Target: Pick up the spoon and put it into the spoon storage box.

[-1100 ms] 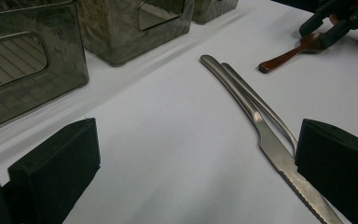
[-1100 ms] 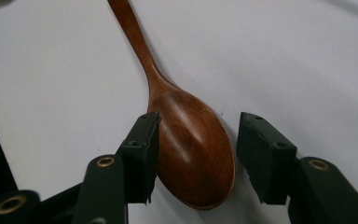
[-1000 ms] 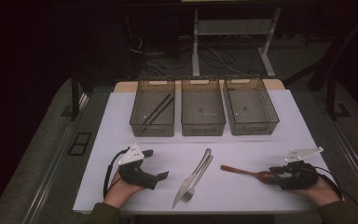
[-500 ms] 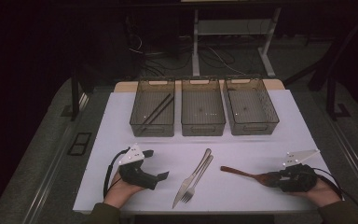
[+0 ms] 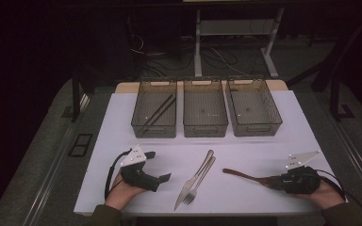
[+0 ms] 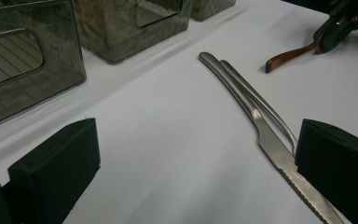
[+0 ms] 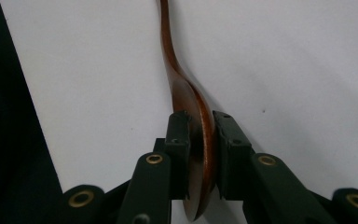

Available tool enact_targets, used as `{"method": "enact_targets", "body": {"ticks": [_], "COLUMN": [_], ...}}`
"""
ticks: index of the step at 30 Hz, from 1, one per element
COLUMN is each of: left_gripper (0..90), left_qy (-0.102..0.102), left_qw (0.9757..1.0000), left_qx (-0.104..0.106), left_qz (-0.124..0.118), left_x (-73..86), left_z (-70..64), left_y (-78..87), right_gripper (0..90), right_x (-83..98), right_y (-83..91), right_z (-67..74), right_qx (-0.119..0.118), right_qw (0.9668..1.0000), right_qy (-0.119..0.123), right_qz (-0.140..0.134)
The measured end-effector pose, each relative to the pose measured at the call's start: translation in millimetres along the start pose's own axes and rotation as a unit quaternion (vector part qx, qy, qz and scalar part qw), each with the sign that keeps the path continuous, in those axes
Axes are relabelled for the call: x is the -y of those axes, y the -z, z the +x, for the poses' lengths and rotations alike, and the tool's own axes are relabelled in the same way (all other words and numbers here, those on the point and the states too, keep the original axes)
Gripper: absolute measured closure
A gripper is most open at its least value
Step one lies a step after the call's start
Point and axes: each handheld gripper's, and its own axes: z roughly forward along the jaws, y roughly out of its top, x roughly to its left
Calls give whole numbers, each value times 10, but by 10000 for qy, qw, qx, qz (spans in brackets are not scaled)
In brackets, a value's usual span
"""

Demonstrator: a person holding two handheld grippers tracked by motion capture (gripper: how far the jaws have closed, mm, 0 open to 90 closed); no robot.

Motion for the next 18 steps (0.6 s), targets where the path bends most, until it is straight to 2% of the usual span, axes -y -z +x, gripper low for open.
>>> {"method": "enact_targets", "body": {"ticks": [10, 18], "left_gripper": [0, 0], "left_qy": [6, -43], "left_qw": [10000, 10000], "left_qx": [21, 51], "left_qz": [36, 70], "left_x": [3, 5], "left_z": [-11, -10], "left_y": [-9, -20], "right_gripper": [797, 801], "right_x": [-11, -47], "right_y": [12, 100], "right_z": [1, -15], "right_qx": [1, 128], "right_qw": [10000, 9992], "right_qy": [-14, -171], "right_qz": [-7, -333]}}
